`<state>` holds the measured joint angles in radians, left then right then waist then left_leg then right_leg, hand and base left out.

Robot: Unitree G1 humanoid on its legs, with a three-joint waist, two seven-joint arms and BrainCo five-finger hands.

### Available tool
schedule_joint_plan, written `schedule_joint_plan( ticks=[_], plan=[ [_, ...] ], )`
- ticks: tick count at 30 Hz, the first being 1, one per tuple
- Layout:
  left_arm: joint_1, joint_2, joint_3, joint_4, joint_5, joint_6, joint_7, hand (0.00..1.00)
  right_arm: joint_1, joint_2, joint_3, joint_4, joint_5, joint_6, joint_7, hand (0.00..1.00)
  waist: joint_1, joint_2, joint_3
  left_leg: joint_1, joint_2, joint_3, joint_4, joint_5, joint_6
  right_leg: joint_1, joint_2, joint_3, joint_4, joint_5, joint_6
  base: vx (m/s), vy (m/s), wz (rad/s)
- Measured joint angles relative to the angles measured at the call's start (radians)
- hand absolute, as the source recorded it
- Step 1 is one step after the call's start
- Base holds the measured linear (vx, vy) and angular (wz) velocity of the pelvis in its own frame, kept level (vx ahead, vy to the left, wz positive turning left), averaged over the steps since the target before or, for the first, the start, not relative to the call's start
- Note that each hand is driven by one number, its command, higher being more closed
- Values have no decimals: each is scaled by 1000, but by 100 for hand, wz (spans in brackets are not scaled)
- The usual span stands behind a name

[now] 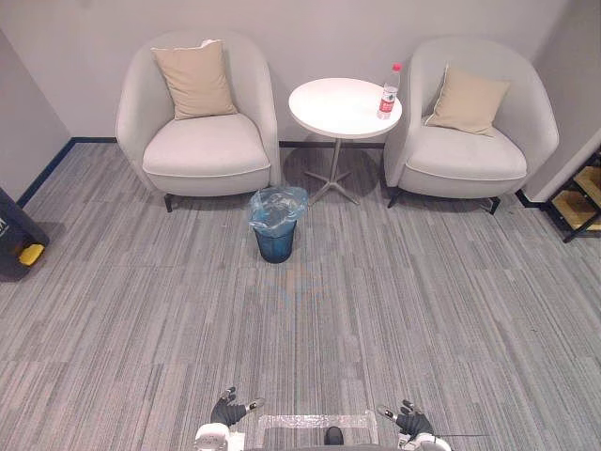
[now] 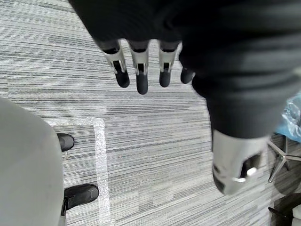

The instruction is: Gather rubbish on tea table into small bin, then transfer packed bag to large trash can.

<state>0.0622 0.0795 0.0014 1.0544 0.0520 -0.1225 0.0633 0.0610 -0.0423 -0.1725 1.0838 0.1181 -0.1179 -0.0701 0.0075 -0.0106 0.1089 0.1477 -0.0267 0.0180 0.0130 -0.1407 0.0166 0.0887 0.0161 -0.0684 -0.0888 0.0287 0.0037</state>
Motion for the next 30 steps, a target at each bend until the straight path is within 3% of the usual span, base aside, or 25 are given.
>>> schedule_joint_plan(
  ticks=[19, 30],
  plan=[
    [-10, 2, 0, 21, 16, 1, 0, 0, 0, 3, 21, 7, -2, 0, -8, 0, 0, -14, -9, 29, 0, 9, -8, -3, -4, 13, 1, 6, -3, 0, 1, -10, -4, -2],
    [-14, 6, -21, 18, 16, 1, -1, 0, 0, 0, 21, 5, -1, 1, -8, 0, 1, -13, -9, 7, 8, 103, 13, -26, -4, -28, 16, 91, 0, 16, 1, -26, -9, -23]
  ],
)
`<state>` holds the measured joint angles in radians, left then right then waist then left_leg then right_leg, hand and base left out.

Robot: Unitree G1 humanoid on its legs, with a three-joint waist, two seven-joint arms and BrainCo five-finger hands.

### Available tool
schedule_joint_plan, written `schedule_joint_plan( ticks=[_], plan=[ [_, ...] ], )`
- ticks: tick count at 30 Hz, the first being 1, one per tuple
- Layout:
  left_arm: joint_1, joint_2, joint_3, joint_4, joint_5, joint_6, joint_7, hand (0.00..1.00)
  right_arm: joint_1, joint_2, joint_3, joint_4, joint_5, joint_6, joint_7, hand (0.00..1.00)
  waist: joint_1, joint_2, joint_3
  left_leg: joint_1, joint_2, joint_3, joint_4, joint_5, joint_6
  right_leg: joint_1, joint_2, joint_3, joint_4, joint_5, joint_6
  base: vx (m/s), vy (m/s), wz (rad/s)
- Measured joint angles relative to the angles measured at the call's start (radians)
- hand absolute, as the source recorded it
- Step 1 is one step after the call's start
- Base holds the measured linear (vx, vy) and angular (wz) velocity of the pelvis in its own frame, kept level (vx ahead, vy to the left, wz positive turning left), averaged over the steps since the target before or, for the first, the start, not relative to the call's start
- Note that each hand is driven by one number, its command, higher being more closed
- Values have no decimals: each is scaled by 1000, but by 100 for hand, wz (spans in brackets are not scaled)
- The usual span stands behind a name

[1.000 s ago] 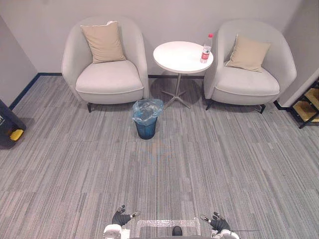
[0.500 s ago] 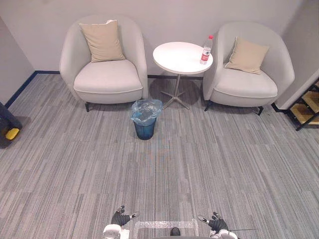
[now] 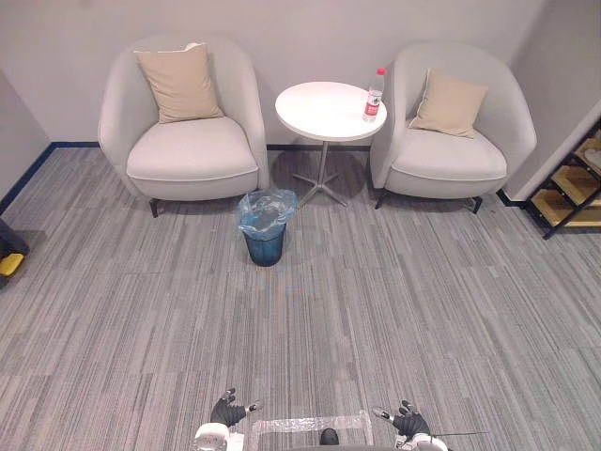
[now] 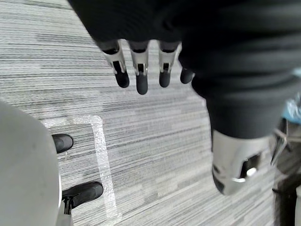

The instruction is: Gather rubbish on tea table into small bin, then transfer packed bag to large trash can.

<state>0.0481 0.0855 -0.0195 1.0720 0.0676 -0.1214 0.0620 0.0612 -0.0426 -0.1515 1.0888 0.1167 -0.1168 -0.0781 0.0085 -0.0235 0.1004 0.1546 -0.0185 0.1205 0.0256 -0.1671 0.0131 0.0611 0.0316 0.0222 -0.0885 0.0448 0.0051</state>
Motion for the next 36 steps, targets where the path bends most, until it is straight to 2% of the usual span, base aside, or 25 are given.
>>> schedule_joint_plan(
  ticks=[3, 4, 6, 8, 10, 11, 13, 14, 15, 16, 17, 20, 22, 23, 24, 25, 26, 27, 28, 30, 31, 32, 33, 35, 36],
  plan=[
    [-5, 7, -1, 0, -1, 3, 1, 0, -7, 0, 0, -6, 1, 0, 0, 0, 0, 7, 8, -46, 21, 63, 56, -34, -5, -76, 21, 44, 69, -21, -3, 13, -12, -61],
    [-7, 11, -1, 0, -2, 3, 1, 0, -11, 0, 0, -6, 1, 0, -1, 0, 0, 5, 11, -53, 26, 77, 64, -39, -10, -97, 22, 30, 97, -40, -8, 32, -45, -58],
    [-18, 18, -2, 0, -5, 5, 1, 0, -19, 0, 0, -6, 0, 0, -2, 0, -3, 3, 22, -48, 38, 106, 66, -48, -25, -138, 6, -68, 175, -79, -19, 50, -65, -40],
    [-22, 18, -2, 0, -11, 7, 1, 0, -20, -1, -2, -11, 0, 0, -3, 0, -9, 8, 26, -49, 52, 101, 74, -59, -42, -148, 15, -82, 196, -106, -26, 93, -92, 6],
    [-36, 18, -1, -1, -12, 8, 1, 0, -20, -7, -2, -22, 0, 0, -3, 0, -10, 20, 40, -49, 78, 100, 122, -98, -63, -148, 21, -124, 234, -157, -36, 112, -113, 14],
    [-31, 19, 0, -1, -12, 8, 1, 0, -19, -8, -3, -25, 2, -1, -3, 0, -10, 22, 43, -54, 94, 103, 167, -116, -87, -144, 24, -132, 260, -185, -43, 170, -131, 15],
    [-29, 15, 9, -9, -21, 10, 1, 0, -17, -9, -3, -28, 3, -2, -6, 0, -14, 15, 47, -125, 124, 116, 372, -129, -109, -114, 25, -131, 269, -208, -59, 205, -165, 14],
    [-28, 2, 34, -35, -24, 10, 0, 0, -16, -15, -3, -38, 4, -3, -6, 0, -9, 25, 63, -192, 158, 121, 562, -119, -122, -83, 31, -124, 269, -213, -70, 242, -160, -17],
    [-22, -22, 68, -61, -27, 10, 0, 0, -11, -20, -2, -55, 5, -5, -10, 0, -1, 48, 81, -266, 201, 118, 754, -99, -133, -49, 45, -107, 277, -224, -86, 310, -121, -38],
    [-17, -33, 84, -70, -32, 9, 2, 0, -10, -27, -2, -57, 7, -6, -13, 0, 2, 59, 85, -304, 222, 115, 837, -108, -117, -31, 49, -93, 278, -233, -97, 278, -44, -54],
    [-13, -40, 98, -75, -32, 9, 3, 0, -9, -29, -3, -57, 13, -5, -19, 0, 4, 64, 88, -335, 231, 116, 875, -121, -117, -6, 46, -72, 275, -239, -103, 282, 4, -62],
    [-12, -40, 111, -100, -47, 3, 6, 0, -3, -15, -16, -61, 20, -5, -24, 0, 14, 51, 97, -412, 210, 114, 808, -131, -119, 54, 7, -17, 234, -246, -102, 291, 56, -55],
    [-16, -40, 111, -109, -69, -3, 14, 0, -1, -5, -37, -70, 21, -5, -30, 0, 24, 40, 104, -448, 150, 99, 633, -120, -106, 92, -30, 10, 200, -256, -86, 279, 120, -36],
    [-18, -40, 111, -110, -73, -3, 19, 0, -2, -6, -39, -70, 21, -4, -32, 0, 28, 39, 104, -453, 111, 74, 517, -92, -100, 101, -45, 21, 189, -266, -78, 355, 182, -37],
    [-17, -41, 107, -108, -77, -3, 21, 0, -6, -10, -39, -68, 21, -4, -33, 0, 35, 42, 103, -450, 75, 29, 356, -33, -105, 108, -55, 42, 180, -276, -65, 369, 228, -48],
    [-14, -45, 107, -105, -91, -4, 21, 0, -6, -20, -36, -64, 20, -5, -34, 0, 43, 53, 98, -442, 60, -13, 242, 25, -92, 113, -50, 60, 167, -288, -49, 328, 231, -58],
    [-14, -46, 108, -105, -99, -5, 22, 0, -7, -20, -35, -48, 17, -4, -34, 0, 52, 50, 95, -439, 54, -25, 245, 88, -68, 116, -51, 76, 175, -309, -40, 287, 220, -59],
    [-14, -37, 107, -105, -100, -5, 20, 0, -13, -10, -32, -41, 10, 0, -34, 0, 53, 29, 85, -438, 35, -20, 268, 101, -55, 115, -71, 95, 198, -338, -29, 401, 242, -44],
    [-15, -19, 107, -105, -99, -4, 20, 0, -14, 4, -32, -41, 6, 0, -34, 0, 50, -5, 77, -435, 11, -4, 287, 69, -38, 111, -95, 97, 244, -363, -18, 418, 210, -33],
    [-16, -11, 104, -96, -99, -3, 21, 0, -12, 3, -35, -39, -1, 0, -32, 0, 51, -25, 66, -399, 2, 27, 283, 31, -29, 44, -107, 95, 403, -365, -5, 409, 189, -37],
    [-17, -8, 98, -92, -99, -2, 21, 0, -11, 3, -40, -39, -1, 0, -32, 0, 54, -27, 65, -372, -1, 40, 272, 22, -19, 9, -109, 93, 507, -361, 22, 389, 180, -52],
    [-15, -1, 77, -85, -99, 2, 21, 0, -11, 3, -40, -40, -7, 0, -31, 0, 50, -27, 65, -320, -8, 56, 248, 4, -3, -68, -124, 79, 698, -327, 107, 380, 162, -41],
    [-15, 3, 54, -77, -98, 4, 20, 0, -10, 3, -38, -41, -16, 1, -27, 0, 45, -23, 67, -272, -14, 59, 230, -12, 1, -126, -140, 51, 845, -316, 152, 381, 154, -28],
    [-21, 5, 25, -60, -98, 3, 19, 0, -9, 2, -39, -54, -20, -1, -20, 0, 36, -14, 69, -180, -18, 61, 192, -21, 8, -208, -167, -28, 1004, -349, 122, 398, 109, 0],
    [-23, 3, 21, -59, -98, 4, 19, 0, -19, 1, -35, -53, -32, 0, -19, 0, 27, -3, 74, -135, -16, 57, 165, -21, 8, -238, -180, -85, 1003, -371, 96, 483, 56, 15]
  ],
)
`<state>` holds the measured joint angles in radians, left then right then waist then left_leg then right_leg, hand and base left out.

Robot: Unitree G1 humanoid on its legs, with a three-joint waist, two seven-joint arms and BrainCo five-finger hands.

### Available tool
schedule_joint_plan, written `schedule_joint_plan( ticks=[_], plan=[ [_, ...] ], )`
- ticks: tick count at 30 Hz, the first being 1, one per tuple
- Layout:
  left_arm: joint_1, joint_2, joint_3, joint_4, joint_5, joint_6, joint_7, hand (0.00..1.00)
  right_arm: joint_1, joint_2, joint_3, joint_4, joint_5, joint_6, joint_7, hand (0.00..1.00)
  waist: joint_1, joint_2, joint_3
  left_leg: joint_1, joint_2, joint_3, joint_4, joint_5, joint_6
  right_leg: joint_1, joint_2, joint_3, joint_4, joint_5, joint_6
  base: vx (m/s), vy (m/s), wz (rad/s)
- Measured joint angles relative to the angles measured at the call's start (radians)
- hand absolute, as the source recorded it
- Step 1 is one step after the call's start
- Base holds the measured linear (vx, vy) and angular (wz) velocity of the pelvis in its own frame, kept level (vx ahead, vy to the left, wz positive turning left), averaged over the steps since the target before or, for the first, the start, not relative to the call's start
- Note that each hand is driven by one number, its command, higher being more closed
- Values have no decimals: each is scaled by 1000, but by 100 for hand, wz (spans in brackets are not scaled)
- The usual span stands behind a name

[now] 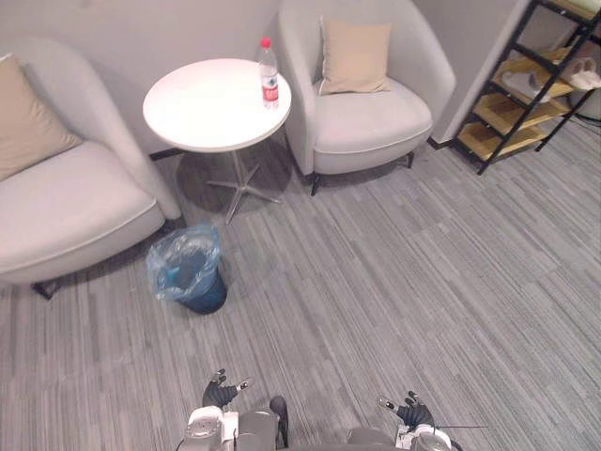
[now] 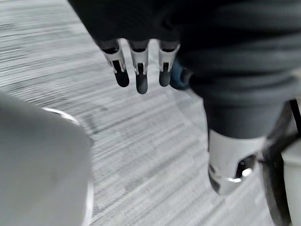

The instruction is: Gather rubbish on tea table into small bin, then transfer packed bag to large trash can.

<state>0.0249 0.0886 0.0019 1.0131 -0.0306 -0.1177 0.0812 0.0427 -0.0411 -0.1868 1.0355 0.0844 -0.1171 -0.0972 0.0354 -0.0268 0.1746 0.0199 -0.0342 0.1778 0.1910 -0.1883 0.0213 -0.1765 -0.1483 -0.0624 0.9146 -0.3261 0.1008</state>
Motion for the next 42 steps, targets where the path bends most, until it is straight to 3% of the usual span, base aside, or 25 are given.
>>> schedule_joint_plan(
  ticks=[3, 5, 6, 7, 8, 9, 11, 12, 14, 16, 19, 21, 22, 24, 26, 28, 30, 32, 34, 36, 38, 39, 40, 41, 42],
  plan=[
    [-1, -10, 1, 0, 0, -1, 0, 0, -14, -2, 4, -5, -6, -1, 7, 0, -1, 10, 2, 67, 33, -14, -23, 0, 0, -80, 1, -90, -165, -24, -43, 354, -42, 21],
    [6, -15, 0, 1, 0, -1, 0, 0, -19, -11, 5, -19, -6, -1, 11, 0, -8, 31, 0, 96, 72, -32, -37, -5, -8, -122, 33, -87, -338, 23, -50, 361, -151, 24],
    [16, -13, 0, 1, 0, -1, 0, 0, -23, -11, 7, -18, -7, 0, 11, 0, -12, 29, -1, 108, 80, -39, -37, -8, -15, -127, 44, -76, -455, 98, -50, 441, -221, 32],
    [25, -7, 1, -1, 0, -3, 0, 0, -15, -10, 14, -13, -6, 1, 11, 0, -16, 13, -9, 124, 71, -56, -35, -24, -41, -119, 44, -52, -569, 224, -65, 466, -277, 36],
    [28, 6, 4, 2, 0, -3, -1, 0, -2, -6, 16, -9, -5, -2, 13, 0, -18, -19, -22, 141, 52, -81, -34, -51, -78, -126, 37, -16, -604, 333, -80, 406, -242, 15],
    [29, -17, 21, 28, 4, -2, 2, 0, -19, -33, 15, -1, -6, -3, 16, 0, -16, 40, -30, 162, 99, -99, -24, -85, -100, -137, 73, -36, -518, 288, -95, 374, -257, 12],
    [35, -46, 24, 42, 8, -2, 1, 0, -20, -44, 15, 8, -6, -2, 19, 0, -24, 72, -40, 136, 133, -117, 69, -94, -112, -105, 93, -54, -539, 232, -105, 373, -259, 13],
    [32, -63, 59, 37, 10, -3, -2, 0, -20, -47, 7, 2, -4, -5, 15, 0, -29, 94, -28, 76, 163, -138, 220, -100, -123, -60, 117, -67, -565, 211, -118, 394, -307, 27],
    [36, -80, 99, 14, 8, -3, -2, 0, -15, -46, 8, -1, -3, -5, 14, 0, -23, 110, -15, -41, 227, -138, 541, -90, -140, 29, 150, -95, -599, 183, -142, 263, -215, 21],
    [46, -74, 99, -15, 8, -4, -2, 0, 4, -43, 13, -4, -1, -8, 9, 0, -11, 105, -12, -112, 268, -75, 654, -92, -137, 114, 164, -113, -632, 157, -152, 216, -148, 13],
    [43, -71, 95, -33, 5, -6, -1, 0, 22, -39, 11, -18, 16, -9, 5, 0, 1, 97, -13, -198, 238, -7, 546, -105, -112, 188, 160, -117, -701, 137, -141, 246, -93, 10],
    [30, -62, 89, -34, 3, -6, -1, 0, 23, -37, 6, -15, 31, -8, 1, 0, 5, 82, -3, -227, 151, -1, 289, -72, -93, 233, 131, -118, -749, 131, -125, 280, 49, 7],
    [29, -61, 87, -33, 3, -6, -1, 0, 23, -37, 3, -13, 33, -7, -1, 0, 8, 74, 2, -228, 115, -5, 188, -33, -97, 244, 115, -117, -754, 127, -118, 315, 89, 5],
    [24, -57, 86, -34, -4, -9, 1, 0, 17, -42, 4, 13, 33, -3, -2, 0, 37, 65, 6, -206, 57, -28, 10, 162, -95, 274, 93, -76, -770, 110, -82, 428, 161, -26],
    [20, -44, 80, -26, -8, -9, -1, 0, 8, -28, 6, 20, 31, -3, 1, 0, 44, 44, -4, -203, 32, -5, 52, 112, -29, 286, 67, -48, -780, 94, -63, 474, 162, -37],
    [16, -40, 80, -30, -13, -12, -6, 0, -9, -18, 8, 33, 20, -1, 2, 0, 53, 29, -4, -225, 36, 30, 158, 16, -9, 281, 52, 5, -736, 69, -42, 438, 158, -46],
    [16, -31, 69, -16, -13, -8, -7, 0, -9, -19, 5, 41, -7, 1, 4, 0, 51, 30, -6, -150, 28, 59, 145, -42, 6, 194, 39, 66, -464, 43, 10, 391, 184, -39],
    [15, -13, 33, -2, -12, -6, -9, 0, -7, -18, 6, 39, -5, 0, 12, 0, 37, 17, -9, -80, 3, 60, 110, -67, 16, 82, 15, 77, -166, 62, 82, 402, 128, -1],
    [12, 0, 3, 22, -11, -2, -16, 0, -14, -20, 4, 38, -6, -1, 17, 0, 18, 10, -11, 18, -11, 39, 73, -80, 24, 7, 2, 38, 6, 20, 27, 440, 49, 26],
    [9, -5, -1, 27, -11, -1, -21, 0, -17, -20, 5, 28, -7, -1, 21, 0, 11, 21, -8, 94, 4, 6, 31, -80, 24, -36, 8, -49, -48, -23, -40, 467, -29, 37],
    [9, -8, 0, 29, -11, -1, -22, 0, -22, -19, 6, 21, -7, -1, 24, 0, 10, 29, -7, 127, 32, -16, 30, -80, 24, -88, 46, -66, -181, -28, -58, 417, -87, 40],
    [12, -9, 2, 30, -12, -1, -21, 0, -23, -20, 7, 14, -7, -3, 28, 0, 6, 33, -6, 144, 52, -40, 30, -80, 24, -115, 78, -43, -292, 2, -68, 436, -154, 51],
    [22, -8, 1, 30, -12, -1, -22, 0, -22, -20, 14, 4, -7, -6, 30, 0, -1, 33, -6, 162, 63, -59, 30, -83, 18, -122, 109, -5, -422, 74, -67, 443, -174, 59],
    [28, -4, 2, 27, -11, -2, -22, 0, -14, -21, 25, 5, -7, -8, 30, 0, -4, 20, -15, 175, 55, -77, 33, -94, -3, -107, 117, 31, -538, 180, -70, 471, -197, 55],
    [20, -9, 9, 40, -11, -1, -21, 0, -6, -37, 32, 4, -2, -12, 35, 0, -2, 30, -19, 199, 70, -120, 42, -122, -43, -103, 132, 36, -538, 283, -107, 468, -183, 30]
  ],
)
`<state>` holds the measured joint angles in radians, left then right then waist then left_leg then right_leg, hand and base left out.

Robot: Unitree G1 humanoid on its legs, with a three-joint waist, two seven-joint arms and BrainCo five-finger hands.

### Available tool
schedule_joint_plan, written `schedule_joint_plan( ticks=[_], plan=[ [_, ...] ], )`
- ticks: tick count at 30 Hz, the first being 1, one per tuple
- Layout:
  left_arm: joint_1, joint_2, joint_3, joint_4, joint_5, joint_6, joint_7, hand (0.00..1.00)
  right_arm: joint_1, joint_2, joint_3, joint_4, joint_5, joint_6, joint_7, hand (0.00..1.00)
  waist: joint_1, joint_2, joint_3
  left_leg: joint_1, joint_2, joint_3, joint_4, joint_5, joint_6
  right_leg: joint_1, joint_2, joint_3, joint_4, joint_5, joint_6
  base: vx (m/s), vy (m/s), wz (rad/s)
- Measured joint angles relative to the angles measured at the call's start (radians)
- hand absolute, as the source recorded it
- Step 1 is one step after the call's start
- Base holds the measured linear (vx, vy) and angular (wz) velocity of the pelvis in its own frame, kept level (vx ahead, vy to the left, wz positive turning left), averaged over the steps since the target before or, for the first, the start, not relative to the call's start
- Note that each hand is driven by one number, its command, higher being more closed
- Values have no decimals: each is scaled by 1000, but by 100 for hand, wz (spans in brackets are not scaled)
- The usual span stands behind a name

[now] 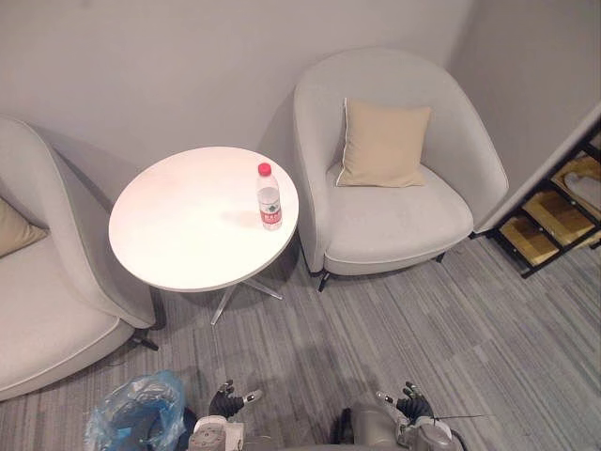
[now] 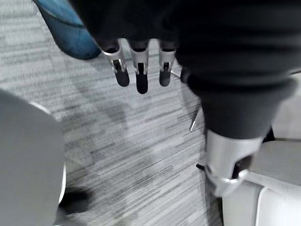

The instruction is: Gather rubbish on tea table into small bin, then transfer packed bag to large trash can.

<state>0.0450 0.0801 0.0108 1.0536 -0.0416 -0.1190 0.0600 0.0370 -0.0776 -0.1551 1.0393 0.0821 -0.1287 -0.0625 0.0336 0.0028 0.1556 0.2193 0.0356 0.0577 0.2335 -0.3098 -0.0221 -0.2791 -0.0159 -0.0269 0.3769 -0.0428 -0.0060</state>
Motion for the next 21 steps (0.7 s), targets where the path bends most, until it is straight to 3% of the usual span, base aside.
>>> schedule_joint_plan(
  ticks=[1, 3, 5, 6, 7, 9, 12, 13, 14, 18, 21],
  plan=[
    [2, -13, 5, 3, 1, -1, 0, 0, -2, -7, 2, 1, -4, 1, 0, 0, 5, 27, -9, 2, 22, -15, 9, -2, -4, 3, 15, -7, 10, -3, -6, 542, -202, 24],
    [3, -61, 14, 1, 11, -2, -2, 0, 2, -32, -5, 5, 0, 2, 2, 0, -1, 73, -26, -32, 46, -44, 74, 34, -46, 44, 22, -48, -33, -36, -29, 445, -171, 28],
    [-12, -66, 34, 0, 21, -1, -5, 0, 7, -39, -7, 3, -1, 3, 0, 0, -4, 74, -20, -85, 49, -46, 216, 87, -104, 110, 12, -71, -78, -52, -37, 328, -153, 49],
    [-19, -68, 50, -4, 20, -2, -4, 0, 17, -27, -6, -3, 1, 2, -1, 0, -1, 53, -6, -137, 62, -33, 353, 114, -120, 165, -6, -84, -109, -67, -43, 284, -123, 57],
    [-20, -68, 51, -7, 20, -3, -4, 0, 22, -26, -5, -3, 2, 2, -3, 0, 0, 53, -5, -165, 79, -9, 419, 90, -120, 196, -10, -96, -122, -74, -49, 224, -63, 60],
    [-20, -69, 48, -31, 20, -4, -5, 0, 29, -20, -7, -2, 6, 2, -11, 0, -3, 44, -1, -247, 122, 76, 499, 36, -87, 261, -32, -137, -144, -100, -42, 169, -9, 55],
    [-22, -67, 43, -45, 21, -5, -4, 0, 30, -12, -15, -2, 7, 3, -17, 0, -2, 36, 4, -323, 119, 131, 303, 34, -65, 286, -73, -159, -141, -131, -5, 102, 73, 31],
    [-24, -66, 39, -43, 21, -5, -4, 0, 30, -12, -21, -2, 8, 3, -18, 0, -2, 40, 3, -324, 112, 126, 209, 72, -68, 289, -76, -159, -136, -137, 6, 114, 151, 10],
    [-23, -68, 33, -34, 21, -3, -5, 0, 30, -23, -25, -3, 8, 2, -18, 0, -2, 65, 0, -323, 112, 106, 54, 194, -88, 300, -61, -161, -133, -149, 27, 171, 179, 9],
    [-24, -11, 8, -12, 27, -2, -5, 0, 24, 1, 2, 7, 2, 6, -20, 0, 3, 6, -7, -284, 42, 99, -6, 199, -76, 316, -112, -131, -158, -161, 70, 168, 136, 13],
    [-20, 2, 6, 2, 40, 1, -4, 0, 21, -2, 12, -1, -7, 6, -24, 0, 6, 2, -7, -254, 11, 96, -32, 196, -65, 353, -135, -135, -185, -161, 80, 180, 91, 8]
  ],
)
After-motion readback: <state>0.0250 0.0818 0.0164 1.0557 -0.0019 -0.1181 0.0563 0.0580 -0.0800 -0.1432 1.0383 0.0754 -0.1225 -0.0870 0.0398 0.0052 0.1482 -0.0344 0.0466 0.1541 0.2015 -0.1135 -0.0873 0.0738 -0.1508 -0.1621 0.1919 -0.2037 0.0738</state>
